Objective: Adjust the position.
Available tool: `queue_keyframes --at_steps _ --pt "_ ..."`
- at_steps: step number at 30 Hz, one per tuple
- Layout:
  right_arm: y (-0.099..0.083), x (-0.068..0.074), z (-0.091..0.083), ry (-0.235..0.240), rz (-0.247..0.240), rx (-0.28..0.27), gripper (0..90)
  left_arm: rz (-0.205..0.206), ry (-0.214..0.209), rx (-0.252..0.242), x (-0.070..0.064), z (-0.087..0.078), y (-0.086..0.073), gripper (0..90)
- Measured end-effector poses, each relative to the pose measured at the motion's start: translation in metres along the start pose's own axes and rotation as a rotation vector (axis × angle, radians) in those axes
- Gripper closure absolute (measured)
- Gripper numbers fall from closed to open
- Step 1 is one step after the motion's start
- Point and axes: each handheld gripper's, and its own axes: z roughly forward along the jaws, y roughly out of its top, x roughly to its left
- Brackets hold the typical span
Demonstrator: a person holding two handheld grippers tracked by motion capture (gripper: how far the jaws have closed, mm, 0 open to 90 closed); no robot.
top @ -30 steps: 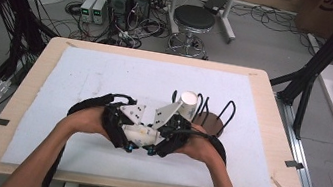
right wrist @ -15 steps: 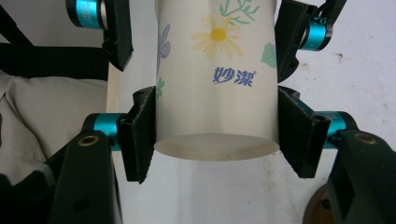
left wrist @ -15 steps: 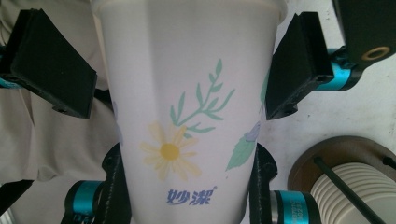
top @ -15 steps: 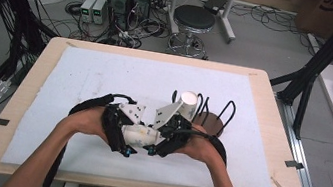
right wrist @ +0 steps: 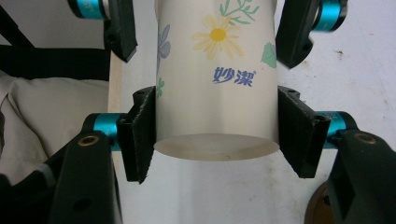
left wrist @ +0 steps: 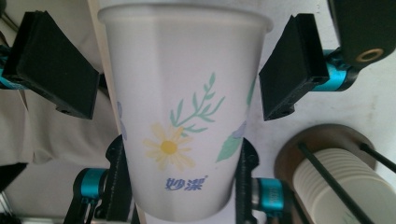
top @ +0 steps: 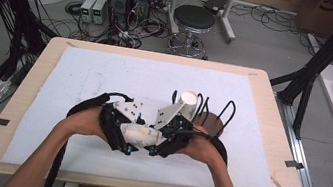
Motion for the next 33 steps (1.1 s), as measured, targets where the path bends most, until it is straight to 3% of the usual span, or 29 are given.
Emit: queue_keyframes --at_steps 8,13,20,27,33 --pt "-0.013 0.000 -0.004 -0.021 0.030 -0.049 36.4 -0.028 0.034 -0.153 0.000 -0.011 -0.009 12.9" --pt "-0.023 0.001 -0.007 -0.024 0.051 -0.095 36.4 -0.061 0.056 -0.282 0.001 -0.016 -0.017 12.9" --pt "-0.037 0.002 -0.009 -0.041 0.081 -0.169 36.4 -0.091 0.067 -0.392 -0.002 -0.020 -0.024 12.7" --pt "-0.048 0.004 -0.008 -0.050 0.106 -0.233 36.4 -0.131 0.067 -0.451 -0.003 -0.021 -0.036 12.3" --pt "-0.054 0.006 -0.009 -0.058 0.111 -0.286 36.3 -0.145 0.071 -0.466 -0.004 -0.019 -0.046 11.7"
